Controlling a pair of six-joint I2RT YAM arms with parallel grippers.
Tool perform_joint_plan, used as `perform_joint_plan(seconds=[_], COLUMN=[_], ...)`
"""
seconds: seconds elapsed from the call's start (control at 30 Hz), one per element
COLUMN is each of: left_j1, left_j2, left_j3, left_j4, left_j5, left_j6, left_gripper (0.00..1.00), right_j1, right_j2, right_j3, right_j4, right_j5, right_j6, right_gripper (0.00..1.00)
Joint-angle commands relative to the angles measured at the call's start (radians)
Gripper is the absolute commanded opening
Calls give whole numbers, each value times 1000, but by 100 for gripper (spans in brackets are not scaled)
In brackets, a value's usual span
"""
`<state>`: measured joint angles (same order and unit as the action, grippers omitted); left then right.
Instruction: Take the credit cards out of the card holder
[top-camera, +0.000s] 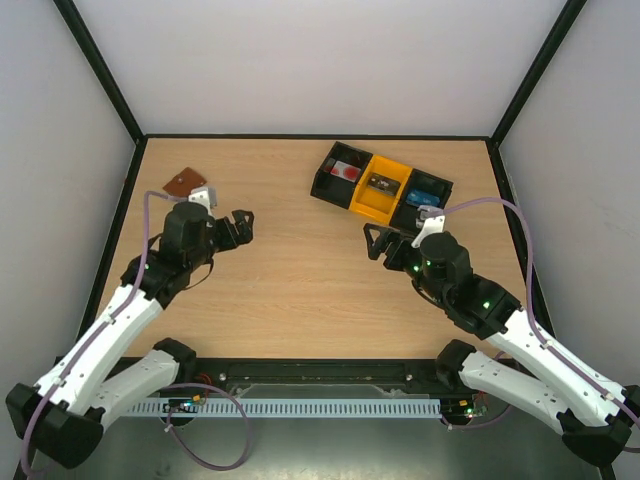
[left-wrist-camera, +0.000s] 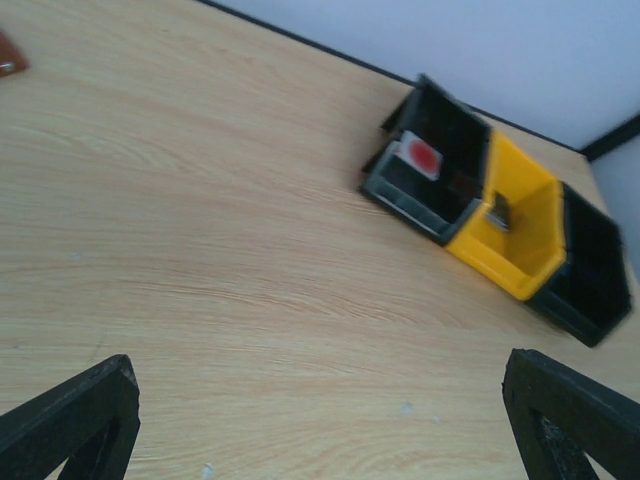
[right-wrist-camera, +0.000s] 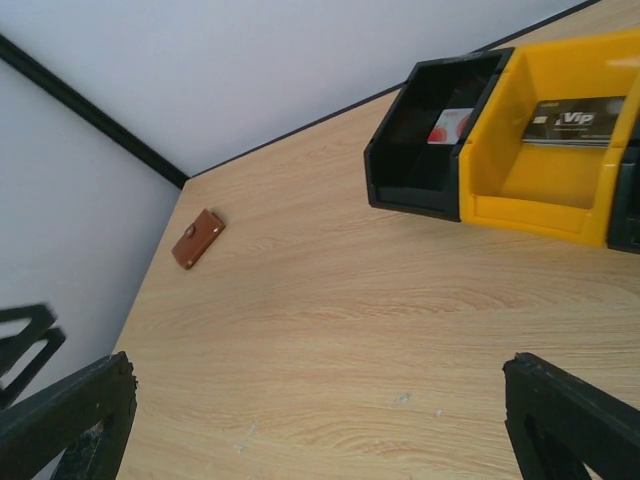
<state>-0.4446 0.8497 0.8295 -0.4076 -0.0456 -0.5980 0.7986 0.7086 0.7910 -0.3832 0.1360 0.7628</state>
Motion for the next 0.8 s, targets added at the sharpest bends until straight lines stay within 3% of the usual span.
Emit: perform_joint_plan(seconds=[0.0, 0.27, 0.43, 0.77], left_j1=[74, 272, 406, 539], left_j2=[89, 292, 511, 853], left_j3=[22, 45, 184, 402], left_j4=[39, 228, 279, 334], left_j5=[-104, -68, -23, 47], left_j6=[-37, -58, -102, -93], left_gripper=[100, 100, 96, 95], right_j1=[-6, -5, -5, -5], right_j2=[-6, -6, 19, -25], right_j3=[24, 54, 78, 101], right_j4=[32, 30, 3, -36], right_j5=[-82, -110, -216, -189], right_j6=[-60, -76, -120, -106], right_gripper=[98, 98, 98, 98])
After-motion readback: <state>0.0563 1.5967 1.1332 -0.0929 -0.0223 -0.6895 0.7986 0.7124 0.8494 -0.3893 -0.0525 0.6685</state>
